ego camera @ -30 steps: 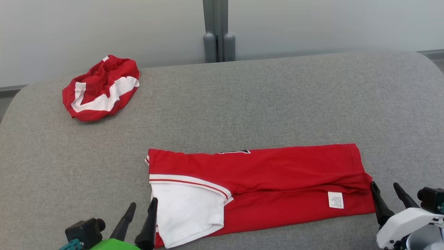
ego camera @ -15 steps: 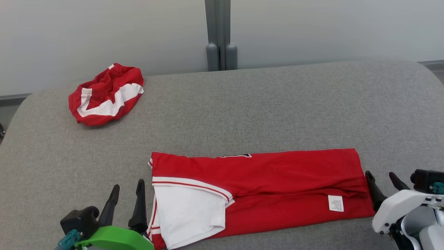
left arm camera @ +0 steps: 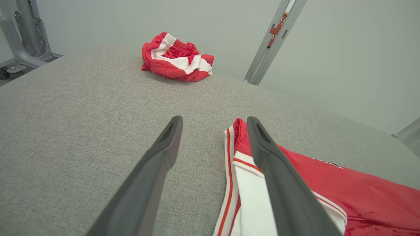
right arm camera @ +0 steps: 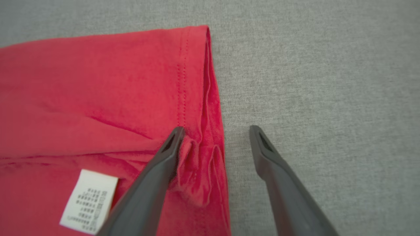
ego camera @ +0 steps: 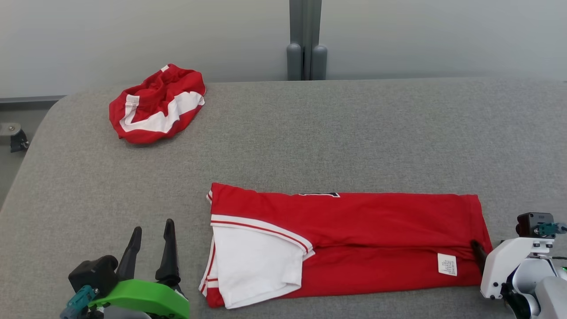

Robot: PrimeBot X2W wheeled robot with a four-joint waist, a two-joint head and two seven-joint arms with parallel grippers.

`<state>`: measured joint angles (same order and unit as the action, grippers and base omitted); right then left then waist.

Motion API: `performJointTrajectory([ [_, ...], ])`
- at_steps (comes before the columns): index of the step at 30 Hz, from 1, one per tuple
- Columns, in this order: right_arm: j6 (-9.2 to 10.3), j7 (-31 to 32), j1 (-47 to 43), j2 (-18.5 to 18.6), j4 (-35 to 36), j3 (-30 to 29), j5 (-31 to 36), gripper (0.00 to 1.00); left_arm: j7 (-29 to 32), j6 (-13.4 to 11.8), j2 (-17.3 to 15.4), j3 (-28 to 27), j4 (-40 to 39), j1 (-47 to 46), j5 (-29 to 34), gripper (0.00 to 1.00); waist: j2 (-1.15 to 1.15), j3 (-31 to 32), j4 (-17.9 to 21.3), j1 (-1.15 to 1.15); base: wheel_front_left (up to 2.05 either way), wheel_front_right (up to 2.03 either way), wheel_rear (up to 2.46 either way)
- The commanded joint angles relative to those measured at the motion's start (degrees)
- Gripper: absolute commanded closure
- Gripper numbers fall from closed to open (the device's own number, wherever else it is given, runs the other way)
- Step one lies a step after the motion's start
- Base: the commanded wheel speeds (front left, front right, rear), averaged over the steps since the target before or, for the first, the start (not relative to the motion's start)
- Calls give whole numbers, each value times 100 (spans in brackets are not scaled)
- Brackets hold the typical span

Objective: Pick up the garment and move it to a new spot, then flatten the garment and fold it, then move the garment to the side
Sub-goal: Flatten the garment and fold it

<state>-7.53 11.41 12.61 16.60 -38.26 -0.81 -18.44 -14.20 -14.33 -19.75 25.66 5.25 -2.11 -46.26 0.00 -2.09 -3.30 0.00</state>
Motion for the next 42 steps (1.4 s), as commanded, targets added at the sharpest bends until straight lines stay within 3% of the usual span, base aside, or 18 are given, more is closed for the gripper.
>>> performJointTrajectory([
  [1,9,44,83,0,-102,53,15,0,-45,3,-2,-50,10,-87,28,0,0,-26,-47,0,0,0,0],
  [3,9,88,108,-32,-235,119,22,1,-56,12,-7,-77,21,-99,35,0,0,-31,-65,0,0,0,0],
  [4,9,122,120,-56,-296,144,23,24,-60,18,-11,-84,22,-105,36,0,0,-32,-69,0,0,0,0],
  [5,9,156,136,-81,-381,173,18,67,-55,31,-26,-90,17,-119,57,0,0,-34,-69,0,0,0,0],
  [6,9,182,141,-100,-449,196,13,77,-51,47,-36,-101,12,-133,60,0,0,-34,-68,0,0,0,0],
  [7,9,204,153,-122,-522,225,7,93,-57,57,-43,-112,8,-136,64,0,0,-32,-66,0,0,0,0],
  [8,9,195,171,-130,-580,241,5,100,-53,61,-53,-113,8,-140,78,0,0,-30,-63,0,0,0,0],
  [14,16,-58,351,-111,-781,167,-27,100,-30,89,-125,-54,45,-246,196,0,0,16,27,0,0,0,0],
  [23,12,-251,450,424,-711,-175,-92,100,-27,149,-61,97,184,-364,266,0,0,119,355,0,0,0,0],
  [27,11,-128,339,499,-446,-294,-196,100,-42,170,2,109,293,-379,271,0,0,145,529,0,0,0,0],
  [33,10,267,0,404,509,-101,-684,100,-50,212,77,119,417,-382,292,0,0,166,657,0,0,0,0],
  [42,8,1250,-735,3,3018,379,-1738,100,-77,293,178,104,564,-362,261,0,0,185,586,0,0,0,0],
])
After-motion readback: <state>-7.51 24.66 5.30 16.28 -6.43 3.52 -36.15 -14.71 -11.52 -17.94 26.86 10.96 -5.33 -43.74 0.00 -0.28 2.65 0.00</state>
